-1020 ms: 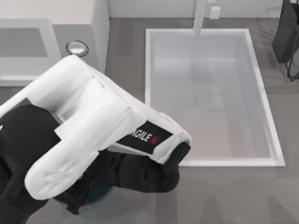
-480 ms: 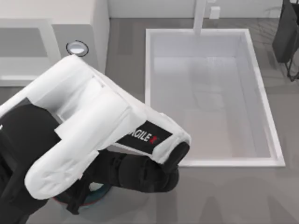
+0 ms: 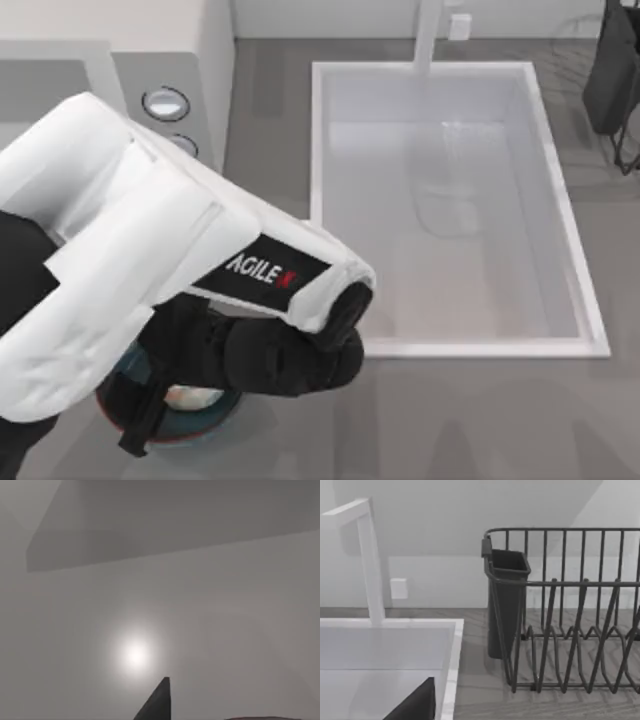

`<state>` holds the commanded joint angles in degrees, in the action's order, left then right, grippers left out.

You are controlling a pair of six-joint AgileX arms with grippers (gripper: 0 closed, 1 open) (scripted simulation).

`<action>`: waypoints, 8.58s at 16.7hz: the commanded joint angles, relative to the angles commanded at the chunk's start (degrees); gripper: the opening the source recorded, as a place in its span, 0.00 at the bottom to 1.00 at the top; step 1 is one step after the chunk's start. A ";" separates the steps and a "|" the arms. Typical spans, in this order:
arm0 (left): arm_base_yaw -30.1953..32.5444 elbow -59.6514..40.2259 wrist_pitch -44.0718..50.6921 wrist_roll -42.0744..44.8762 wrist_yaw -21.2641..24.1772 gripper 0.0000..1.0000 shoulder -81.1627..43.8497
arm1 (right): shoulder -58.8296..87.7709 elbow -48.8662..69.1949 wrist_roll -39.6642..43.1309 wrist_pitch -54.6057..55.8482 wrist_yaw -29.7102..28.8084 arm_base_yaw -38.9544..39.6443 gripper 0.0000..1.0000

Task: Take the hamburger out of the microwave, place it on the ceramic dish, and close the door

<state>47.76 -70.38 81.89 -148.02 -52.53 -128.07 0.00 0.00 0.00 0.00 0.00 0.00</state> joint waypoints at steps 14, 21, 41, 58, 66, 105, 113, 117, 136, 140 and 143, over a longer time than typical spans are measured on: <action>-32.58 47.66 -56.53 90.19 28.39 1.00 76.07 | 0.00 0.00 0.00 0.00 0.00 0.00 1.00; -44.32 65.15 -76.44 133.66 45.22 1.00 114.61 | 0.00 0.00 0.00 0.00 0.00 0.00 1.00; -47.76 70.39 -81.89 148.02 52.53 0.32 128.07 | 0.00 0.00 0.00 0.00 0.00 0.00 1.00; -43.46 69.80 -79.83 147.99 48.23 0.00 129.52 | 0.00 0.00 0.00 0.00 0.00 0.00 1.00; -24.47 67.74 -72.46 147.89 29.25 0.00 134.80 | 0.00 0.00 0.00 0.00 0.00 0.00 1.00; -107.81 -9.46 -38.25 201.10 90.93 0.00 27.08 | 0.00 0.00 0.00 0.00 0.00 0.00 1.00; -108.07 1.45 -54.47 201.29 91.13 0.00 22.05 | 0.00 0.00 0.00 0.00 0.00 0.00 1.00; -108.20 5.43 -59.83 201.40 91.23 0.00 20.14 | 0.00 0.00 0.00 0.00 0.00 0.00 1.00; -98.48 27.48 -70.23 190.51 86.64 0.00 37.97 | 0.00 0.00 0.00 0.00 0.00 0.00 1.00; -94.29 31.53 -71.81 186.41 83.97 0.00 42.24 | 0.00 0.00 0.00 0.00 0.00 0.00 1.00; -86.56 38.14 -74.22 179.50 79.93 0.00 50.41 | 0.00 0.00 0.00 0.00 0.00 0.00 1.00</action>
<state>-38.81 -32.25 7.67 31.48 27.39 -77.66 0.00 0.00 0.00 0.00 0.00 0.00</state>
